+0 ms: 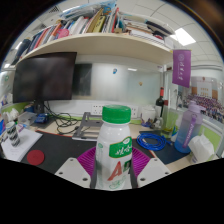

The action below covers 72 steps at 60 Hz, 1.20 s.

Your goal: Pour water

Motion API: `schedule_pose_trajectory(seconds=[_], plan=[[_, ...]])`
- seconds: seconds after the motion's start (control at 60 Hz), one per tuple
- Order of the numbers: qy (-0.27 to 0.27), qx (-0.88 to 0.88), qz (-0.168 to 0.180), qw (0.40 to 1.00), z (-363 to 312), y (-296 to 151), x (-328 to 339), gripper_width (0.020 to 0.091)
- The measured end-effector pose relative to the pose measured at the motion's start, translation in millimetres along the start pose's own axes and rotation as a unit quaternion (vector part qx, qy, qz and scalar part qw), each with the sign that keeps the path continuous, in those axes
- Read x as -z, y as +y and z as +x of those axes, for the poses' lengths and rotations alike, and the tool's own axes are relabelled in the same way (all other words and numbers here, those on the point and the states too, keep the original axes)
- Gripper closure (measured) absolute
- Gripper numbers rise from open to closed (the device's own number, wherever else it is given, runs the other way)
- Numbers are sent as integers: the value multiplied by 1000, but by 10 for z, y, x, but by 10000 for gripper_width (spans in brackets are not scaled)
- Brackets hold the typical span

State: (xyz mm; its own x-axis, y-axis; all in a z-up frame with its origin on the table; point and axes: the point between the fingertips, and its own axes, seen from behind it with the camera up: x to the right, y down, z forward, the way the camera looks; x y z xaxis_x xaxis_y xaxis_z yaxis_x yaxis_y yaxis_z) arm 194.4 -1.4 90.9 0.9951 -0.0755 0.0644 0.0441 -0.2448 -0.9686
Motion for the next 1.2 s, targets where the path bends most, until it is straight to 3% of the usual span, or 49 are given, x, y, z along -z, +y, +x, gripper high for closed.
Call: schedule_pose_trajectory(seconds=[0.167, 0.4, 0.633, 0.817, 0.983, 1.2], plan=[[1, 7, 4, 1000, -23, -5, -4, 746], [24, 72, -14, 997, -205, -160, 28, 748], [7, 260, -55, 964, -1082, -643, 140, 744], [-25, 435, -68, 897, -1925, -859, 199, 739], [-44, 592, -53, 803, -2567, -1004, 214, 740], [-56, 738, -34, 672, -3123, -871, 120, 741]])
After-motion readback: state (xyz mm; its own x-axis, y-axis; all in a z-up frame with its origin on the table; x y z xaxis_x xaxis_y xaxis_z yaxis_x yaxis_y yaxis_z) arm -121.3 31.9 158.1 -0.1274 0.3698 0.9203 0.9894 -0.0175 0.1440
